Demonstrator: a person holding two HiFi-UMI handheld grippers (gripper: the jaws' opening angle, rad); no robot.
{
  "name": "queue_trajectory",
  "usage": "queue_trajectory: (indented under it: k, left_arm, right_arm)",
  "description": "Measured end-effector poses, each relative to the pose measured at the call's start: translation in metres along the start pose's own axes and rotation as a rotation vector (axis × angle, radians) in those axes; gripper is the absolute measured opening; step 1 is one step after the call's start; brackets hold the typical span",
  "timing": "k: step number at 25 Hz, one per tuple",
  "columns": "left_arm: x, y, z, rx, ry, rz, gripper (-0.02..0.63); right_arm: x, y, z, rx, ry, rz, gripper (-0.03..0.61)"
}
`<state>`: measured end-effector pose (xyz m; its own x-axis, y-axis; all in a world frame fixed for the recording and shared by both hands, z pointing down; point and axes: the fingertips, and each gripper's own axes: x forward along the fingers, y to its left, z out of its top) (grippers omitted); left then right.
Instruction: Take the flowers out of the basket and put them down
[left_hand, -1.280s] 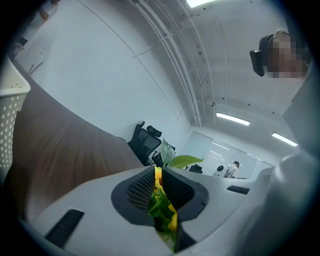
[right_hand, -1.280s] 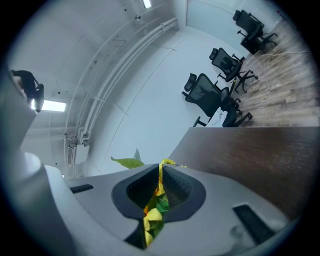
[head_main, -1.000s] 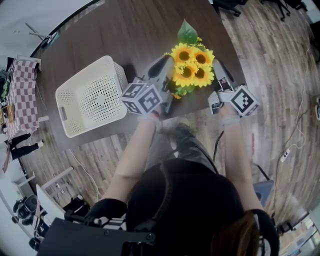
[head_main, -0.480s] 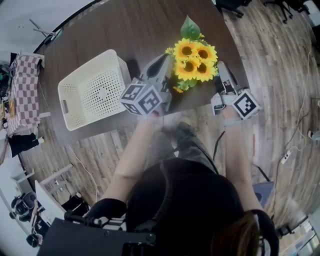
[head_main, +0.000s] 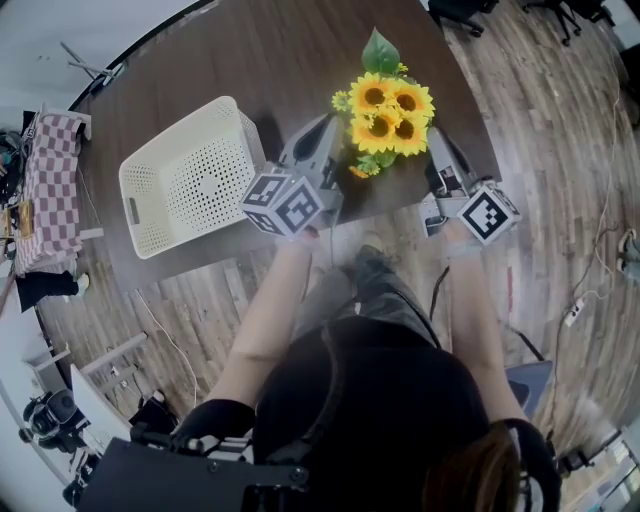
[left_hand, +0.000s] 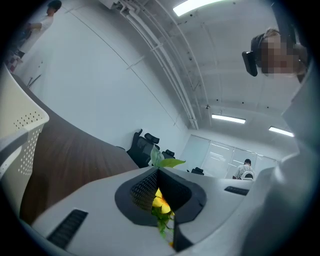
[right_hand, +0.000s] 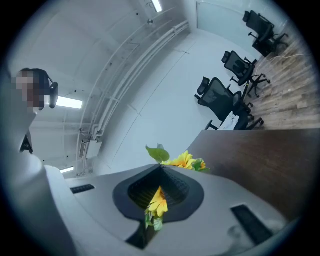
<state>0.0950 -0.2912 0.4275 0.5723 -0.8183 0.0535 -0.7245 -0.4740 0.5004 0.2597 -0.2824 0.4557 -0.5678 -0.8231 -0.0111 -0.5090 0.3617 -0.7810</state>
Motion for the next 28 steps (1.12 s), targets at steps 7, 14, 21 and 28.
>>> queue_trajectory:
  k: [7, 14, 21, 28]
  left_arm:
    - [-0.018, -0.005, -0.006, -0.017, 0.006, -0.031, 0.000]
    - [-0.040, -0.020, -0.020, 0.001, 0.044, -0.077, 0.000]
    - [-0.067, -0.036, -0.028, 0.015, 0.080, -0.126, 0.000]
    - [-0.100, -0.054, -0.047, 0.034, 0.124, -0.168, 0.000]
  right_arm:
    - [-0.010, 0.023, -0.024, -0.078, 0.053, 0.031, 0.002]
    - [-0.020, 0.057, -0.051, -0.241, 0.099, 0.057, 0.002]
    - [-0.043, 0.078, -0.073, -0.259, 0.087, 0.026, 0.002]
    - [-0.067, 0.101, -0.099, -0.260, 0.078, 0.008, 0.002]
